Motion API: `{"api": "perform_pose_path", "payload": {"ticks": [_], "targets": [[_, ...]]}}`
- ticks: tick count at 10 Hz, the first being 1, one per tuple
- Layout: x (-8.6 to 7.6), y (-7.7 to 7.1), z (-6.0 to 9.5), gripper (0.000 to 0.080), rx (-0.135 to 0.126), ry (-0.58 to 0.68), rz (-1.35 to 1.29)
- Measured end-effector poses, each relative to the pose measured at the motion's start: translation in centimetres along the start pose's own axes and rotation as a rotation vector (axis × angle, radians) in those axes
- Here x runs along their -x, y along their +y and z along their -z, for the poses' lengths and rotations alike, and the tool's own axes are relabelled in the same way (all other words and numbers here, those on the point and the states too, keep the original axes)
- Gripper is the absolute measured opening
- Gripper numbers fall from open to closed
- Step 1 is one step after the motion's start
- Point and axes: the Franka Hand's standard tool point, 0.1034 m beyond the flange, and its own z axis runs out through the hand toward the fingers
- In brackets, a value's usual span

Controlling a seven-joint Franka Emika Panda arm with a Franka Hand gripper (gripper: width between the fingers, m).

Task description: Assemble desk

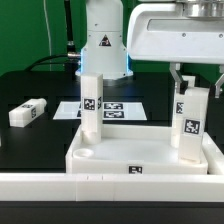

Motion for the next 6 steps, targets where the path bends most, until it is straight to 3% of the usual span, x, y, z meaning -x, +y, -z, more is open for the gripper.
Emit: {"api": "perform_pose_path", "payload": {"ticks": [6], "targets": [[-0.03,0.12,-0.07,0.0288,-0.024,-0.022,-0.52]]}}
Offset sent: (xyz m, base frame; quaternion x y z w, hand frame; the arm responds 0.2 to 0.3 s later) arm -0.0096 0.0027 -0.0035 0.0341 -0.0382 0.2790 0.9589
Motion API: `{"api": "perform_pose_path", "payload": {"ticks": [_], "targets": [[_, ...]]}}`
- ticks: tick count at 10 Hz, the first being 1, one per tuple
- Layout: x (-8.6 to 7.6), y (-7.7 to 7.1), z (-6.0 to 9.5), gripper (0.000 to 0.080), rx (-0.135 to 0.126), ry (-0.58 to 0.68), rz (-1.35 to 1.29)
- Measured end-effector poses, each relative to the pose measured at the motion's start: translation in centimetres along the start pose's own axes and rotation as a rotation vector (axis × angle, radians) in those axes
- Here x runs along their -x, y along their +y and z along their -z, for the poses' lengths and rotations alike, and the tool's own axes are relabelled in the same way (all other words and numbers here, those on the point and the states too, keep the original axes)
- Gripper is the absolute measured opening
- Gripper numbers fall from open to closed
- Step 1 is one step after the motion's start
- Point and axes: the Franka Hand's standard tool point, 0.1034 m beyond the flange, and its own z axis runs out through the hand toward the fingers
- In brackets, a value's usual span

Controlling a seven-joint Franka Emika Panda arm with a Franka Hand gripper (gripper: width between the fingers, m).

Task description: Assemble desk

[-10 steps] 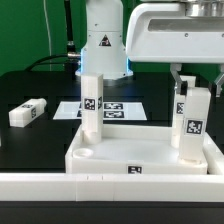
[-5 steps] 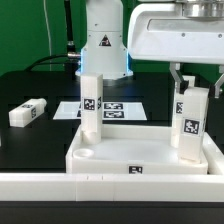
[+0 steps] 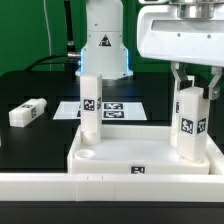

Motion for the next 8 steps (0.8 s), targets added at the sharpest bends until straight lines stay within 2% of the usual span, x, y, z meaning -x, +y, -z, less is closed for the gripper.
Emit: {"api": "perform_pose_path", "payload": {"ticks": [3,6,7,8], "targets": [[0.03,-0.25,-0.04,0.0288,-0.019,0.001,-0.26],[0.21,-0.33,-0.07,0.0289,-0.019,0.0,-0.406],[0.21,-0.32,-0.09,0.0289,-0.018,0.0,-0.383],[0.2,-0.24,-0.14,0.0458,-0.012,0.001,-0.351]]}}
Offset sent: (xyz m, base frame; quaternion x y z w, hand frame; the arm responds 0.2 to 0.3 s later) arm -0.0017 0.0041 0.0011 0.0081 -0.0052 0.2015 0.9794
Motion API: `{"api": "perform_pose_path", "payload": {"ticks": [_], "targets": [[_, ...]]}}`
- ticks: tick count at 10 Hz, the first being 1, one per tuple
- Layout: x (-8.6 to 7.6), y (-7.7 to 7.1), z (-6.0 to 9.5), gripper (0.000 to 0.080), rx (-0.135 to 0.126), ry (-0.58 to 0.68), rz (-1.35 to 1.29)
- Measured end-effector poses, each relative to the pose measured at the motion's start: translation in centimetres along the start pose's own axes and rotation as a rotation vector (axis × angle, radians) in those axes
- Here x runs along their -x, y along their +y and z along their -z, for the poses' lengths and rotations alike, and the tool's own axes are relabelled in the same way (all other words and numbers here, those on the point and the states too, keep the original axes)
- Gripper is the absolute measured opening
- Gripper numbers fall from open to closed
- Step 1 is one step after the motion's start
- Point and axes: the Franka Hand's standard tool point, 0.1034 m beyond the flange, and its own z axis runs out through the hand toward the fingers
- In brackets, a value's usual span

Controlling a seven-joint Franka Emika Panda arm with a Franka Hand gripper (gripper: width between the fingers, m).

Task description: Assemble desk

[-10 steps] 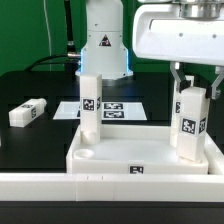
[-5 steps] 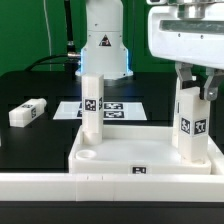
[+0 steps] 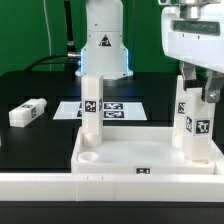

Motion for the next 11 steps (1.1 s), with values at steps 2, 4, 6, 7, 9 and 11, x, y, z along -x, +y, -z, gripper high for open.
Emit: {"api": "perform_pose_path", "payload": {"ticks": [2,4,6,7,9,11], "targets": [[-0.2,0.1,-0.3,0.0635,0.023,0.003,0.121],[-0.3,0.2,-0.5,0.0647,0.027,0.01,0.344],[0.0,0.2,-0.6,0.0649,0.029,0.008,0.472],[0.3,0.2,-0.7,0.0649,0.03,0.005,0.548],[0.7,0.3,-0.9,0.0649,0.041,0.014,0.702],[0.8,0.2,-0.7,0.0649,0.042,0.015,0.806]]}}
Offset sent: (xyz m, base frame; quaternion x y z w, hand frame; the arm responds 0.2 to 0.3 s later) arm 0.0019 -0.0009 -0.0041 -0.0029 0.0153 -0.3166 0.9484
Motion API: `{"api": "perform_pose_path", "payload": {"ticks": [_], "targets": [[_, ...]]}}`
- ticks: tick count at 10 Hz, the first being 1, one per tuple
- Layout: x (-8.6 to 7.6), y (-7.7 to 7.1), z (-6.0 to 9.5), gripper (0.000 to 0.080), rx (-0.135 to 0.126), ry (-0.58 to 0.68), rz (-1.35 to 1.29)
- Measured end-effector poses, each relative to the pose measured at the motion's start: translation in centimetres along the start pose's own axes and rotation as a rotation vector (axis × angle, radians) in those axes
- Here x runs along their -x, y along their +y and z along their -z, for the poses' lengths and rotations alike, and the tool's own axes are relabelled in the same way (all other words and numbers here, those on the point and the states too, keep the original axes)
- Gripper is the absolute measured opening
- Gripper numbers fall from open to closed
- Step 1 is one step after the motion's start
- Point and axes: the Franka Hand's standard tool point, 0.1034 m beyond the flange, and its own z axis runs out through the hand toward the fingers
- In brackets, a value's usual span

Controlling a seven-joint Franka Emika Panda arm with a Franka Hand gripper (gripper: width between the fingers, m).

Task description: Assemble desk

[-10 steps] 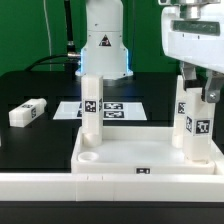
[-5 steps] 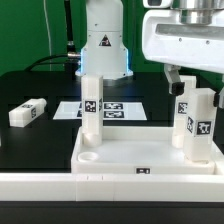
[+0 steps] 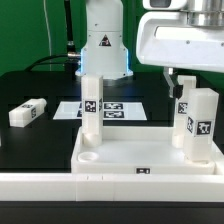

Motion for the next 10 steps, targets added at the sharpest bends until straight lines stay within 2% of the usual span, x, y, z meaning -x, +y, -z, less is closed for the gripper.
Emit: {"api": "perform_pose_path", "payload": {"ticks": [3,5,7,8,9,10], "targets": [[-0.08,-0.13,0.17,0.0649,-0.002,0.002,0.128],[-0.18,-0.17,0.29,0.0649,0.014,0.013,0.242],[-0.22,-0.16,0.3,0.0649,0.017,0.014,0.312],[-0.15,-0.22,0.3,0.0529,0.018,0.015,0.315],[-0.19,-0.17,0.28,0.0529,0.018,0.014,0.313],[-0.21,-0.15,0.26,0.0343,0.018,0.014,0.3]]}}
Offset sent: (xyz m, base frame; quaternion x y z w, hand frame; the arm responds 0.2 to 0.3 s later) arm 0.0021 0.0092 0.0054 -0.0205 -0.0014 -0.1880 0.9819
